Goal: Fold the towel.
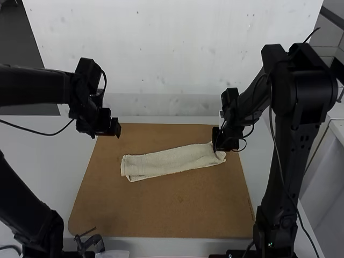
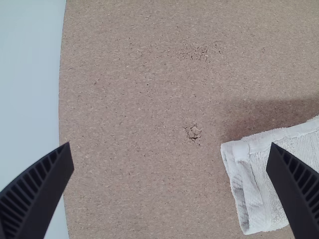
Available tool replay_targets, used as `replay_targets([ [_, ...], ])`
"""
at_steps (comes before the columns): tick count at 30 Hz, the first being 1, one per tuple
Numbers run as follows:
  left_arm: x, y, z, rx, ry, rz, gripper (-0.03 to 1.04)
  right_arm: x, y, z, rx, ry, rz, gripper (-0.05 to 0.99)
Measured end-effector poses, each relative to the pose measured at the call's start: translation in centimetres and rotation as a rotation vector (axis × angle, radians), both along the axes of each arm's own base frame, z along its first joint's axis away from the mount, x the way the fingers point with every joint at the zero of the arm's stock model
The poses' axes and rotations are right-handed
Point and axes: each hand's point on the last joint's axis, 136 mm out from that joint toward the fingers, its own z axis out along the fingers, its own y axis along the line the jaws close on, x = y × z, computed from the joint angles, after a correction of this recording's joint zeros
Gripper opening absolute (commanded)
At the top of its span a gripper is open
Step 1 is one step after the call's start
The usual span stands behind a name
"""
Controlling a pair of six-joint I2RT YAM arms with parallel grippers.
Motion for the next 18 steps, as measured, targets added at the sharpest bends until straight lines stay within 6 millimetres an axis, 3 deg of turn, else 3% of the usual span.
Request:
replay_targets([
  [3,-0.4,0.0,0.0,-0.002,0.0,-0.001,1.01,-0.2,-1.9,0.2,0.005,0.015,-0.031,0.02],
  [12,-0.7,0.5,0.3,-0.008,-0.015,0.01,1.01,-2.0,-14.3,0.1,-0.086,0.063,-0.239,0.02],
  [18,-0.4,0.3,0.7,-0.018,-0.035,0.006,1.01,-2.3,-19.4,1.1,-0.13,0.057,-0.298,0.02],
])
